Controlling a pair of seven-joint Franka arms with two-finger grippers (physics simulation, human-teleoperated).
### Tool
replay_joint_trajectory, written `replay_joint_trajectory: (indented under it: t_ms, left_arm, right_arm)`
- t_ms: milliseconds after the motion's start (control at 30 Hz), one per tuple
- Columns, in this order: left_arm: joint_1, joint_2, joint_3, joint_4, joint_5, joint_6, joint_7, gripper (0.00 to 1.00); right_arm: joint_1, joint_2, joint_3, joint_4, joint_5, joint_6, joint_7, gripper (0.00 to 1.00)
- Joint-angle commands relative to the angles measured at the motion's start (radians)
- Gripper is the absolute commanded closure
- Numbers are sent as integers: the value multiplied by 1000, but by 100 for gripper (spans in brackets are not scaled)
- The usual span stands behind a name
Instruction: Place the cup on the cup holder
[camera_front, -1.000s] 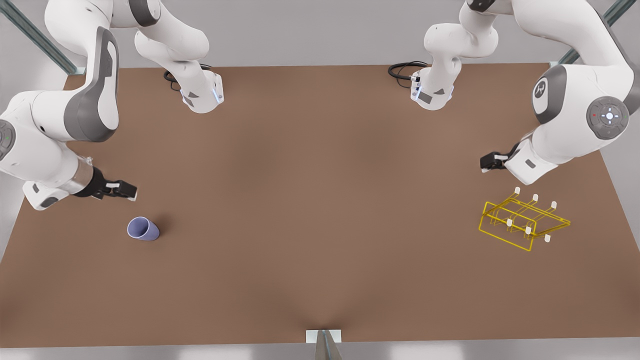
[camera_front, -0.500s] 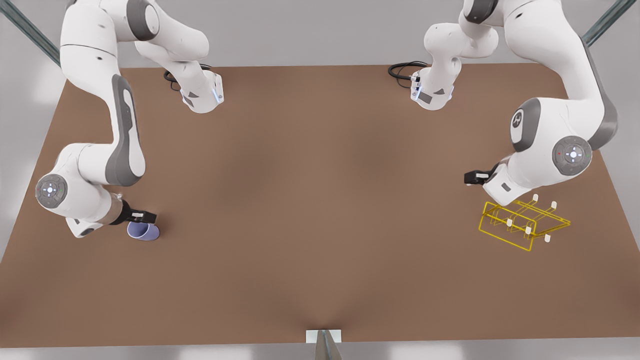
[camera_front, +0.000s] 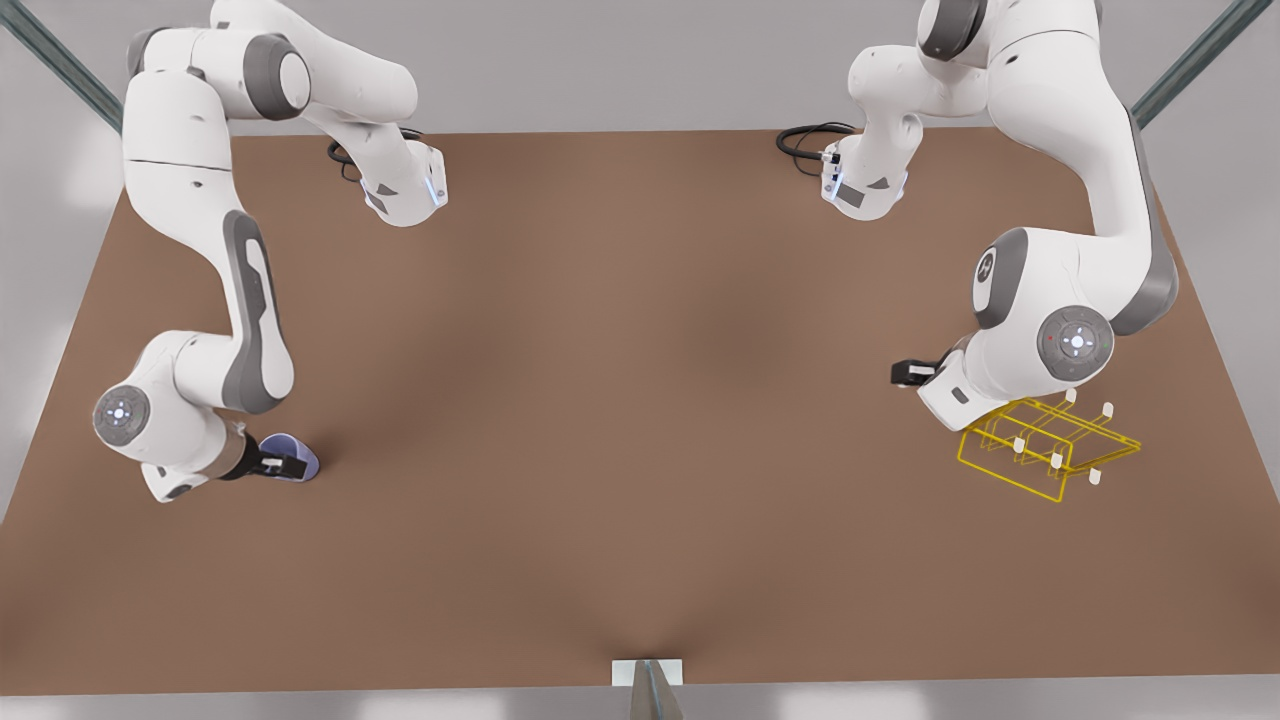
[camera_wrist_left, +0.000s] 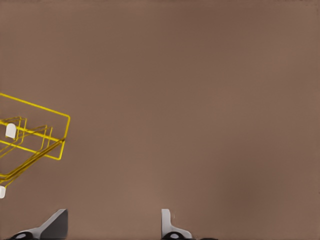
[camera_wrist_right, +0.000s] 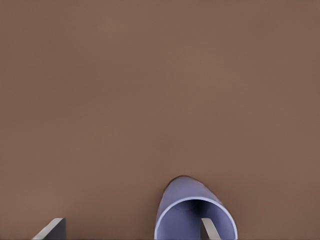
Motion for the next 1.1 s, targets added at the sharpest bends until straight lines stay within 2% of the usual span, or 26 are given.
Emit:
replay_joint_trajectory:
  t_ms: [0,33,133,167,200,633,667,733,767,800,867,900,967,1000,1067]
  left_arm:
    - [0,-2,0,1,-2,8,-14,43]
    - [0,-2,0,2,-11,8,-14,53]
    - [0,-3,0,2,-14,7,-14,49]
    - [0,-3,0,4,-13,7,-13,10]
    - [0,-3,0,4,-13,5,-14,0]
    - [0,1,0,2,-8,7,-16,0]
    - [0,1,0,2,-10,7,-16,0]
    - [0,1,0,2,-10,7,-16,0]
    - [0,1,0,2,-11,7,-14,0]
    - [0,1,0,2,-11,7,-16,0]
    - [0,1,0,2,-11,7,-16,0]
    - [0,1,0,2,-11,7,-14,0]
    - [0,1,0,4,-13,7,-16,0]
    - [0,1,0,2,-13,7,-16,0]
    - [0,3,0,2,-13,7,-14,0]
  right_arm:
    - [5,4,0,3,2,34,-117,0]
    - [-3,7,0,1,0,32,-118,0]
    - [-6,8,0,-33,0,28,-120,0]
    - [-20,9,0,-43,0,28,-120,0]
    - [-21,15,0,-51,0,28,-120,0]
    - [-4,46,0,-77,-1,-34,-105,0]
    - [-4,66,0,-74,-1,-23,-105,2]
    - [-11,70,0,-68,-1,-32,-105,16]
    - [-11,72,0,-68,-1,-27,-105,25]
    - [-15,83,0,-66,-3,-20,-105,29]
    - [-17,87,-2,-59,-4,-18,-105,43]
    - [-17,89,-2,-59,-4,-17,-105,56]
    - [-17,89,-2,-57,-3,-17,-105,74]
    - [-20,101,-2,-45,-3,-17,-105,79]
    - [-21,106,-2,-31,-3,-17,-105,79]
